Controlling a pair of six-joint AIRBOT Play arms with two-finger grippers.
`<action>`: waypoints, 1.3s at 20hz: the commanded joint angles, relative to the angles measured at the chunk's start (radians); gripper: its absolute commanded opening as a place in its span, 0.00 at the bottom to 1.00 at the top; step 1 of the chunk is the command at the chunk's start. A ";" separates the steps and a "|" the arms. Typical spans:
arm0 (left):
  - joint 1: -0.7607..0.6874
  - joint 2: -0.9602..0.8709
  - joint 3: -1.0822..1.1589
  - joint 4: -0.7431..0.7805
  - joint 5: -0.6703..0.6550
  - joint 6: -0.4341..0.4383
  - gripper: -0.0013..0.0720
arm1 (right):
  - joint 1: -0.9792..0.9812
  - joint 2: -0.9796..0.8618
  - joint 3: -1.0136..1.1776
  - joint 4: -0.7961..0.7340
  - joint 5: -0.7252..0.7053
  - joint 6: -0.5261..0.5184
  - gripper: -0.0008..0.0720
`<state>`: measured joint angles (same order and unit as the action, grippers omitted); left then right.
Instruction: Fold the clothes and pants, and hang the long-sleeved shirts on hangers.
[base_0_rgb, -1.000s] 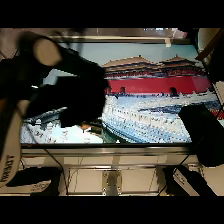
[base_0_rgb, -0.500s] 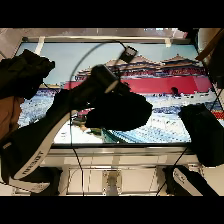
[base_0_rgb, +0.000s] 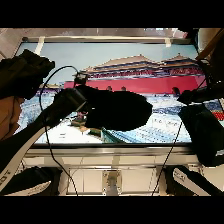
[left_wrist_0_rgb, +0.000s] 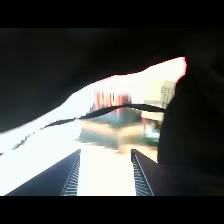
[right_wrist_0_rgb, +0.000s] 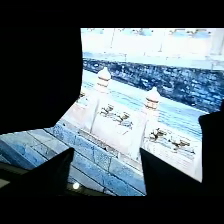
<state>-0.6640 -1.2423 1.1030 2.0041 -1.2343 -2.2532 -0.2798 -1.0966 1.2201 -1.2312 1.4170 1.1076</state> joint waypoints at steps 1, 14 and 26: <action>0.035 0.071 -0.172 0.005 0.245 -0.353 0.49 | 0.001 -0.017 -0.034 0.137 0.014 -0.002 0.85; 0.101 -0.040 -0.179 -0.599 0.333 0.260 0.05 | 0.001 -0.017 -0.034 0.160 0.038 -0.002 0.84; 0.112 0.401 -0.178 -0.105 -0.321 0.333 0.03 | 0.148 -0.106 -0.034 0.181 -0.137 0.029 0.83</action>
<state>-0.5598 -0.9798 0.9249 1.7912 -1.4124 -1.9106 -0.2104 -1.1542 1.1870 -1.0645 1.3514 1.1194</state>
